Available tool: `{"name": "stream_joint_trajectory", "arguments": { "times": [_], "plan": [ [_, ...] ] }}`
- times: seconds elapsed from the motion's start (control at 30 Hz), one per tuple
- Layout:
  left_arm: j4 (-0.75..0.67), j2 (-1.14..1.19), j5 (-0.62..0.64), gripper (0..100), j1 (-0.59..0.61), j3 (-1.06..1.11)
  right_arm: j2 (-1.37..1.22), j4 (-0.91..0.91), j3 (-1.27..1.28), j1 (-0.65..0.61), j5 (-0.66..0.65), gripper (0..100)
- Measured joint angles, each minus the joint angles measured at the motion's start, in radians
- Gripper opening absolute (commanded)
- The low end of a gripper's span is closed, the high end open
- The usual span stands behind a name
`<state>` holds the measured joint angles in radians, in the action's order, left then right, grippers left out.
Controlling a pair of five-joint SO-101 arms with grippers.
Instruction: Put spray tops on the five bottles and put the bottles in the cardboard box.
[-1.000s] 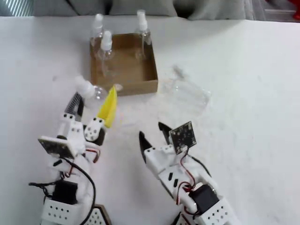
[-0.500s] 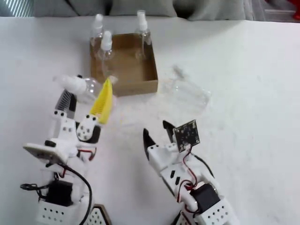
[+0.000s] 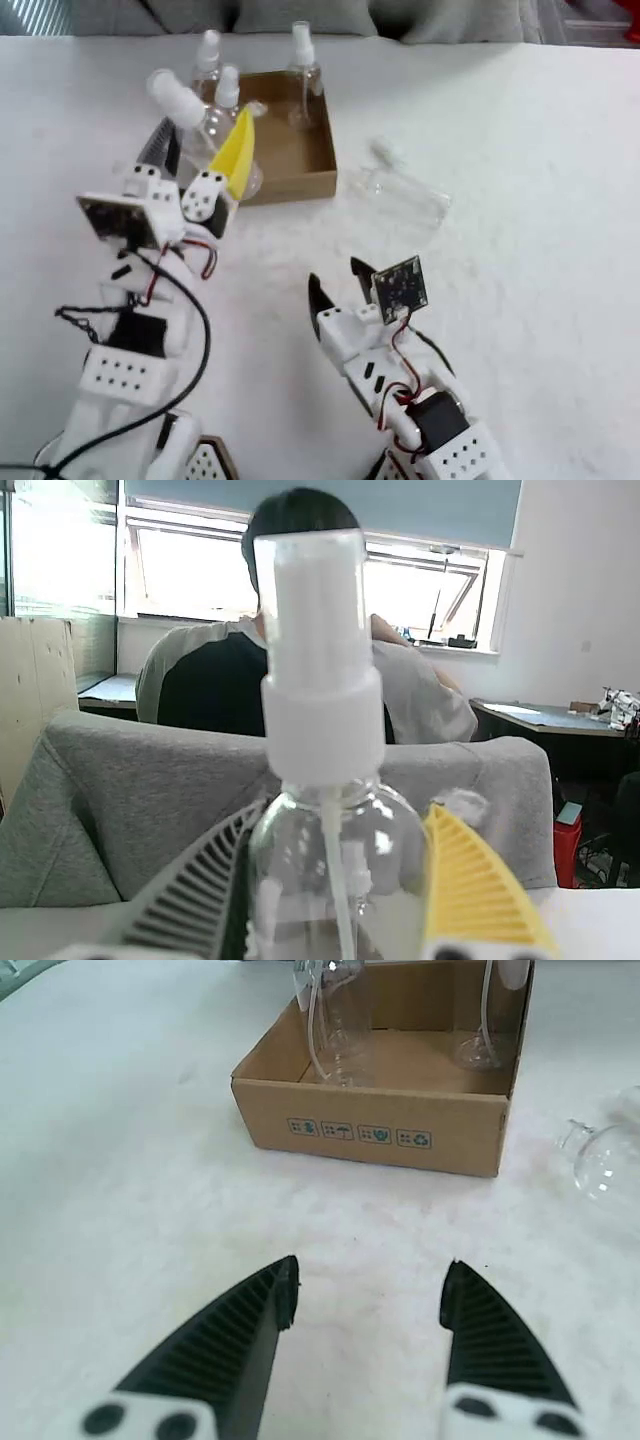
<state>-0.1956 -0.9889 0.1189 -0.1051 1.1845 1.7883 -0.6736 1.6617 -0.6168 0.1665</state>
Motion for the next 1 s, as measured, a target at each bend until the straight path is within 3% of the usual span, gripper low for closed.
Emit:
{"name": "stream_joint_trajectory", "arguments": {
  "times": [0.57,1.0],
  "plan": [
    [-0.601,0.655,0.000,12,0.112,-0.006,0.000,0.000,0.002,0.003,0.000,21.1],
    [-0.660,1.017,0.000,12,0.132,-0.255,0.000,0.000,0.002,0.003,0.000,21.1]
  ]
}}
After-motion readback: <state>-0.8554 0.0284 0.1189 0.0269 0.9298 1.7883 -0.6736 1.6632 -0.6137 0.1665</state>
